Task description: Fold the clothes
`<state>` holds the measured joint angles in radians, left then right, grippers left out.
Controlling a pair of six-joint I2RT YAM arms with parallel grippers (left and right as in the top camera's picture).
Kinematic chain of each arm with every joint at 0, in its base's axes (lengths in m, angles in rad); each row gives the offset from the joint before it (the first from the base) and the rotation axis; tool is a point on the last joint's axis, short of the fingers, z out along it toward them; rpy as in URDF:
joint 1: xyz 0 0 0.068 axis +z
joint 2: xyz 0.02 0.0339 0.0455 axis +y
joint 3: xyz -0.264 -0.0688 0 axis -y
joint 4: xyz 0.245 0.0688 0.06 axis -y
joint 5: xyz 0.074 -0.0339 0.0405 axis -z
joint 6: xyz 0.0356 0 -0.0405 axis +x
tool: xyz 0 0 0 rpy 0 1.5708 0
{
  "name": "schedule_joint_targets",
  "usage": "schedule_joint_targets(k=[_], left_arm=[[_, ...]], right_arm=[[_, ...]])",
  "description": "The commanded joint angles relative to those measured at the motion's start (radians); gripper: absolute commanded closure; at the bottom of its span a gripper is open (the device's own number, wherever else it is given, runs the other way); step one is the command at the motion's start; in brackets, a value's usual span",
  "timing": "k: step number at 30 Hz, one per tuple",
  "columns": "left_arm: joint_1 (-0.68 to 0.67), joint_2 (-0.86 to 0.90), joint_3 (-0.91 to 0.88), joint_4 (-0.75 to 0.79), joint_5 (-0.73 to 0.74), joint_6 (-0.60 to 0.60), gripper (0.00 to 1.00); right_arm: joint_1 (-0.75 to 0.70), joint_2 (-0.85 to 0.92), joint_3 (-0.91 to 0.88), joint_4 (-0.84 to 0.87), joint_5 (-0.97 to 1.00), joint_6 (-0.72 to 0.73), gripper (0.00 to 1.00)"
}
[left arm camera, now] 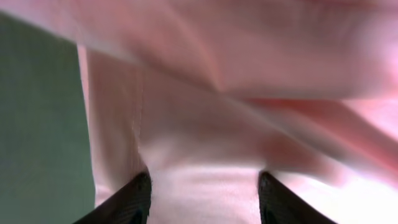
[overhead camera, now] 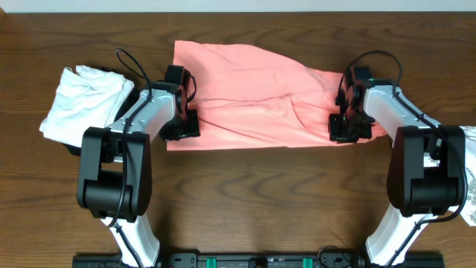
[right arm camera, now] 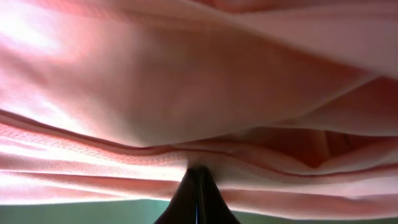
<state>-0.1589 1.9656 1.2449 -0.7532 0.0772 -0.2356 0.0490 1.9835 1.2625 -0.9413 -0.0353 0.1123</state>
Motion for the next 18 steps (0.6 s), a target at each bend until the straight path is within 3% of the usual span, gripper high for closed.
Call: schedule_joint_targets(k=[1, 9, 18], left_arm=[[0.005, 0.056, -0.051, -0.089, 0.008, -0.005, 0.44], [0.005, 0.056, -0.069, -0.253, 0.008, -0.005, 0.44], [0.005, 0.056, -0.122, -0.209, 0.008, -0.004, 0.44]], right_arm=[[-0.007, 0.063, -0.084, -0.033, -0.008, 0.034, 0.99], [-0.007, 0.063, -0.192, -0.028, -0.026, 0.052, 0.99], [-0.007, 0.063, -0.242, -0.020, -0.079, 0.052, 0.99]])
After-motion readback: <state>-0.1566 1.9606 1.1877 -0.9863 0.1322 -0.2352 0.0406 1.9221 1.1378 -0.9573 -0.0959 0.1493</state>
